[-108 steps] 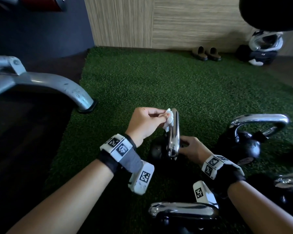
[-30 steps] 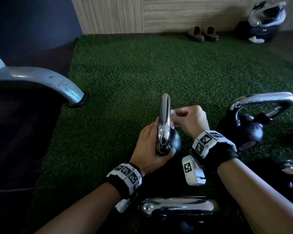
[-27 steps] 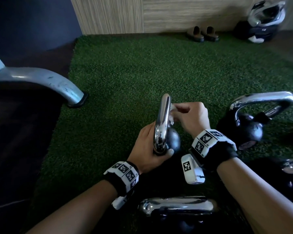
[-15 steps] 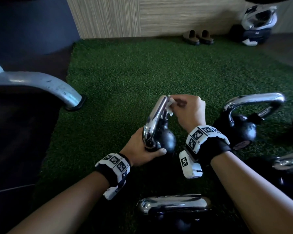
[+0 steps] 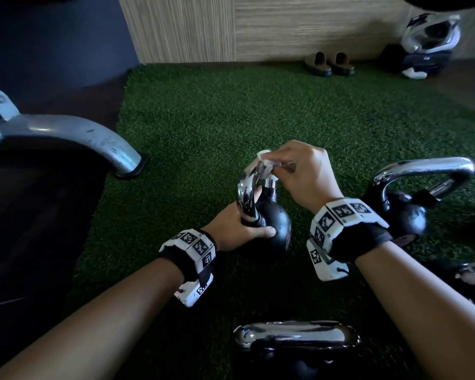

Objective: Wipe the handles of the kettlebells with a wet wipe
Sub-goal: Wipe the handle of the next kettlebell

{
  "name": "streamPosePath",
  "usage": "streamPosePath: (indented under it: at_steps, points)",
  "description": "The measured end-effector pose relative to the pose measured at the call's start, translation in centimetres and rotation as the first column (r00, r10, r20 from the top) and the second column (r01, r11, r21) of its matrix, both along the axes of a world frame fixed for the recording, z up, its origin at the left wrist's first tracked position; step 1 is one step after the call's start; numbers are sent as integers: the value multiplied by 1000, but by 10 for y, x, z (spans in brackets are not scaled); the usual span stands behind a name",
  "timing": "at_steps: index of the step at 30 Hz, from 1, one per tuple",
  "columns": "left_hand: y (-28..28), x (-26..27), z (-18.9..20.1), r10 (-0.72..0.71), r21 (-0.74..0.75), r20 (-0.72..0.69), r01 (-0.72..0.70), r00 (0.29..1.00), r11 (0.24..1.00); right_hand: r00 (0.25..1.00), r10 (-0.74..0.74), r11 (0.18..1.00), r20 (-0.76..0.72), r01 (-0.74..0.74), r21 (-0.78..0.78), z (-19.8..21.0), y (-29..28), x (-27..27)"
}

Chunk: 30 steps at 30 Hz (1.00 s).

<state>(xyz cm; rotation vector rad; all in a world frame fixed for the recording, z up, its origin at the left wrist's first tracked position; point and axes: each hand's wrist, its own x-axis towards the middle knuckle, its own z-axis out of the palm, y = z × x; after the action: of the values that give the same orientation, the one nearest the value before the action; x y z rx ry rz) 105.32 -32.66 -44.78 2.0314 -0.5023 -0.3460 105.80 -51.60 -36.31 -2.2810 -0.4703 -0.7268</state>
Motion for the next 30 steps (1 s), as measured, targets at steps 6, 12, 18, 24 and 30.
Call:
streamPosePath:
  at_steps: [6,12,18,24,30]
  points:
    - [-1,6,6,13,26,-62,-12,998,1000,994,65,998,-88,-67,-17,17,5,-1]
    - [1,11,-1,11,44,-56,-9,998,999,956,261,965,-132,-257,47,29,19,-25]
    - [4,14,0,-1,66,-91,7,996,998,925,197,978,-326,-164,125,18,20,-35]
    - [11,8,15,-124,101,-133,138,983,985,823,308,951,-476,-260,167,-10,27,-46]
    - [10,6,16,-161,89,-41,164,986,982,794,346,932,-500,-227,284,-9,13,-37]
